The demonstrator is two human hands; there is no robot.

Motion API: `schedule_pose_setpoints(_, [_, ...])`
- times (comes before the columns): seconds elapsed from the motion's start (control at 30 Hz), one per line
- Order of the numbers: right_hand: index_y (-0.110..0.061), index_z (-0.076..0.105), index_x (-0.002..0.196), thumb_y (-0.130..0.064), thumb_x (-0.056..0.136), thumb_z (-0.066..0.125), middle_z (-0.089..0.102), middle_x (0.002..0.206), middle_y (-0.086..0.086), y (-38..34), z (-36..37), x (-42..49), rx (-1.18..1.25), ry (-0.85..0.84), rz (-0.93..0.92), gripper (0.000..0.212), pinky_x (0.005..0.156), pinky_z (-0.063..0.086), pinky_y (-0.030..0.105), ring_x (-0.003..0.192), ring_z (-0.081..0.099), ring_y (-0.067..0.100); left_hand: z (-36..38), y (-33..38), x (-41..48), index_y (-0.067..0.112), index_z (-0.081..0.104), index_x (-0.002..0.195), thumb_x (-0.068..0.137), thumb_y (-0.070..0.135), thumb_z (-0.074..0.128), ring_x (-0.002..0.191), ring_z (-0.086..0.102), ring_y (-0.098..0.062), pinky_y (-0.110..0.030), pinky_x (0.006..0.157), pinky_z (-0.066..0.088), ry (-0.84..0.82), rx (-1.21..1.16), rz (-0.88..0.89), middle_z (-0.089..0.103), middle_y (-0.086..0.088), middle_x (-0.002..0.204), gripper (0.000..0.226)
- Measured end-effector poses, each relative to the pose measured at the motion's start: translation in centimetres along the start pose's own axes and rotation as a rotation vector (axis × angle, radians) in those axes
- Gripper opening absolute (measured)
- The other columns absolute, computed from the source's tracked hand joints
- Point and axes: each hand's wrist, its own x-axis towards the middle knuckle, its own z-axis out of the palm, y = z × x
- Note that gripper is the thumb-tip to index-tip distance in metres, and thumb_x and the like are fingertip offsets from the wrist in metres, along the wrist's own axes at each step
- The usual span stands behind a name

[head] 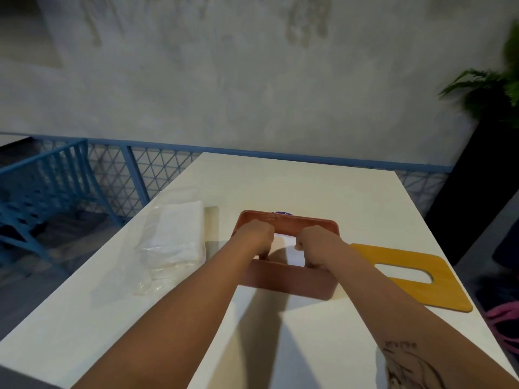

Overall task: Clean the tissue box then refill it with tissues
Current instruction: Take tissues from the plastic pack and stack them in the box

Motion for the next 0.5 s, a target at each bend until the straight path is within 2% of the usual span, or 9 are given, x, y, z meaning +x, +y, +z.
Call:
schedule_pose_setpoints(0.13, [-0.012,0.062,0.119,-0.012,0.081,0.066,0.062,0.121,0.006,0.2,-0.1,-0.2,-0.053,0.020,-0.024,0.038,0.087,0.050,0.030,0.110,0.059,0.023,0.1,0.4,-0.2,0.004,0.060,0.115,0.078,0.010,0.070,0.108,0.060,-0.031,-0.040,0.093,0.051,-0.005,-0.022,-0.056,0.061,-0.015,0.120,0.038])
schedule_pose_setpoints(0.2, [-0.013,0.063,0.118,-0.013,0.081,0.067,0.063,0.120,0.006,0.2,-0.3,-0.4,-0.058,0.034,-0.030,0.038,0.084,0.049,0.028,0.108,0.060,0.023,0.5,0.5,-0.6,0.007,0.060,0.118,0.082,0.012,0.067,0.108,0.060,-0.029,-0.037,0.094,0.050,0.038,-0.071,-0.079,0.060,-0.012,0.122,0.037])
schedule_pose_setpoints(0.33, [-0.016,0.065,0.114,-0.012,0.074,0.074,0.064,0.116,0.004,0.3,-0.7,-1.0,-0.070,0.117,-0.018,0.040,0.088,0.051,0.030,0.105,0.062,0.023,0.9,-0.4,-2.6,0.011,0.060,0.119,0.087,0.009,0.060,0.114,0.055,-0.024,-0.028,0.090,0.044,0.321,-0.307,-0.009,0.056,-0.008,0.127,0.033])
schedule_pose_setpoints(0.4, [-0.020,0.065,0.112,-0.014,0.073,0.075,0.063,0.115,0.002,0.1,-0.7,-1.3,-0.033,0.160,0.008,0.040,0.088,0.050,0.031,0.106,0.061,0.022,0.8,-1.0,-4.0,0.011,0.063,0.114,0.086,0.007,0.057,0.112,0.056,-0.025,-0.030,0.091,0.045,0.468,-0.395,-0.004,0.058,-0.009,0.123,0.028])
schedule_pose_setpoints(0.5, [-0.022,0.064,0.107,-0.015,0.080,0.065,0.063,0.112,0.001,-0.9,-0.7,-1.9,-0.003,0.300,0.003,0.029,0.086,0.046,0.032,0.104,0.060,0.023,0.6,-1.8,-6.0,0.011,0.065,0.109,0.089,0.009,0.053,0.103,0.059,-0.025,-0.030,0.086,0.046,0.613,-0.441,-0.030,0.061,-0.009,0.112,0.024])
